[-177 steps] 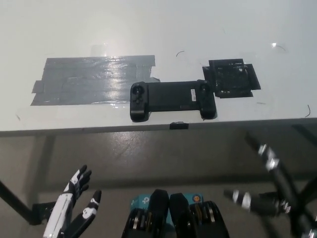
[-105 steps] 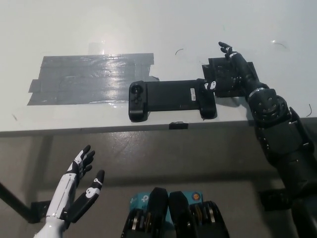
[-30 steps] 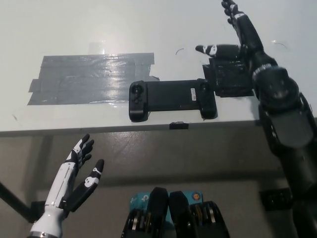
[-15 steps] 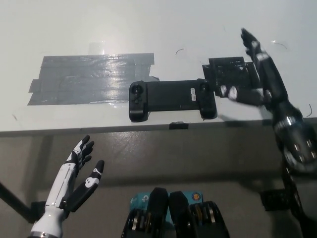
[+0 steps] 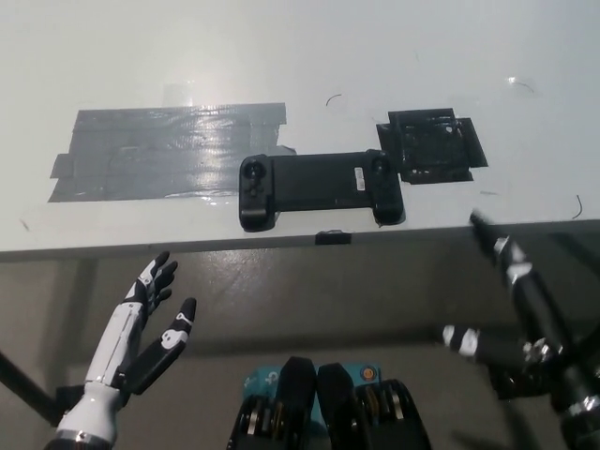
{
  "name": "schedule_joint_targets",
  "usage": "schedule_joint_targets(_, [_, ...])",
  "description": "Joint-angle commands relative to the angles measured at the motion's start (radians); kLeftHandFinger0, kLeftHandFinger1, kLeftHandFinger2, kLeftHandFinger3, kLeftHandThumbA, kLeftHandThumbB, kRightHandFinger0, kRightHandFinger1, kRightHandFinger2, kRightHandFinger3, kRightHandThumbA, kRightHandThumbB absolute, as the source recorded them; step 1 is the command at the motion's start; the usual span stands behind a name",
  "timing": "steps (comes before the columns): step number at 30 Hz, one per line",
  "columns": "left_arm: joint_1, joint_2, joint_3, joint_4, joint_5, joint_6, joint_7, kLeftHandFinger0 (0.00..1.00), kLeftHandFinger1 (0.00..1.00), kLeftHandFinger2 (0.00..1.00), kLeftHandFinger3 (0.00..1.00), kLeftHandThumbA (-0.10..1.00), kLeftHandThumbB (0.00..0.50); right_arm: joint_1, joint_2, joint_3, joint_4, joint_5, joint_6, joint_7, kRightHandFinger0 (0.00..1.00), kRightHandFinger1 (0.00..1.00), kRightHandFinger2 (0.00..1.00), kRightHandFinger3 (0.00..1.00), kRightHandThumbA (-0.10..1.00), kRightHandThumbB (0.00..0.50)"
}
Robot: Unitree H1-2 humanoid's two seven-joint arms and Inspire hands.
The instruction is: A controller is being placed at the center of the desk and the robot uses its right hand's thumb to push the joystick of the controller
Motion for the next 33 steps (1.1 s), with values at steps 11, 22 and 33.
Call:
schedule_joint_targets(11, [0.065, 0.012, -0.007, -0.04, 0.014, -0.02, -0.007, 1.0, 1.0, 1.0, 1.0, 0.59, 0.095, -0.009, -0.013, 0.056, 0.1, -0.032, -0.105, 0.029, 1.0, 1.0, 1.0, 1.0, 0.96, 0.369])
schedule_joint_targets(22, [0.067, 0.013, -0.015, -0.042, 0.016, -0.021, -0.006, 1.0, 1.0, 1.0, 1.0, 0.58, 0.098, -0.002, -0.018, 0.06, 0.102, -0.071, -0.105, 0.019, 1.0, 1.0, 1.0, 1.0, 0.99, 0.375])
schedule_joint_targets(33, [0.056, 0.019, -0.012, -0.042, 0.021, -0.028, -0.005, 1.0, 1.0, 1.0, 1.0, 0.58, 0.104, -0.005, -0.019, 0.059, 0.093, -0.095, -0.11, 0.019, 1.0, 1.0, 1.0, 1.0, 0.99, 0.38])
